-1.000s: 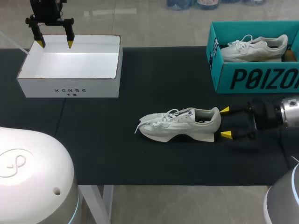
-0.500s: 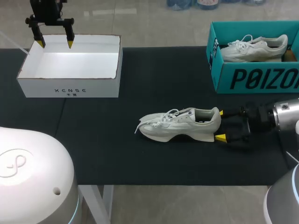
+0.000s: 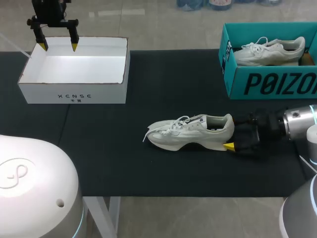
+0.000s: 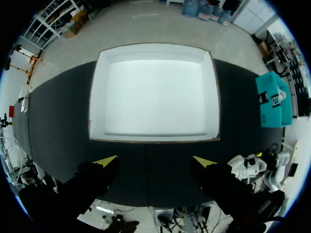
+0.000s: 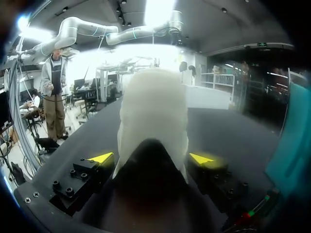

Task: Take the shoe out of the shoebox, open the shoe tongue, remove and reinsert the insole, then place the shoe into the shoebox

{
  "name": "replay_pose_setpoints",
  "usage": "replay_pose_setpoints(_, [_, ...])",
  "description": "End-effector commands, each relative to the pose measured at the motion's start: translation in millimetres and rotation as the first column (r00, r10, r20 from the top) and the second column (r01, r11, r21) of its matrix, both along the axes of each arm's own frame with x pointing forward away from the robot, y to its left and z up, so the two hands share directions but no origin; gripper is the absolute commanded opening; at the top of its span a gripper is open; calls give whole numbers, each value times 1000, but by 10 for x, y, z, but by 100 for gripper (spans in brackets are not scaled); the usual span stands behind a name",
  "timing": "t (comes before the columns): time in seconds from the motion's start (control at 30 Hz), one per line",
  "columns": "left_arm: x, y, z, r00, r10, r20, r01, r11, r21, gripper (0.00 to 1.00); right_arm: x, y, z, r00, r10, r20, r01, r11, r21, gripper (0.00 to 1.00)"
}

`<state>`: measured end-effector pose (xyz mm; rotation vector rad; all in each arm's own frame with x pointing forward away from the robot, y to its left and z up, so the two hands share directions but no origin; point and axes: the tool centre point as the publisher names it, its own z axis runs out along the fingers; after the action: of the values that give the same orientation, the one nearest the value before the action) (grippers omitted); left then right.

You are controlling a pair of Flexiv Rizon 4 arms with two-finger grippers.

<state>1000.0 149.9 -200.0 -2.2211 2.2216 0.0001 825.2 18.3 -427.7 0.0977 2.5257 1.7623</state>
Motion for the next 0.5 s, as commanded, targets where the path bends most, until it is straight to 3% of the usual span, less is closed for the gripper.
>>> replay_pose_setpoints(0.03, [0, 0, 0, 1000, 0, 0, 0, 1000, 0, 100, 15, 49, -53, 1000, 2, -7, -2, 1000, -7, 100])
replay_pose_setpoints(0.13, [0, 0, 0, 1000, 0, 0, 0, 1000, 0, 100, 11, 63, -80, 1000, 1, -8, -1, 1000, -6, 100])
replay_pose_setpoints(0.17, [0, 0, 0, 1000, 0, 0, 0, 1000, 0, 100, 11, 69, -87, 1000, 0, -8, 0, 1000, -6, 32])
replay_pose_setpoints(0.2, [0, 0, 0, 1000, 0, 0, 0, 1000, 0, 100, 11, 75, -94, 1000, 0, -9, 0, 1000, -6, 0])
replay_pose_setpoints(0.5, [0, 0, 0, 1000, 0, 0, 0, 1000, 0, 100, 6, 108, -112, 1000, -7, -14, 7, 1000, -8, 0])
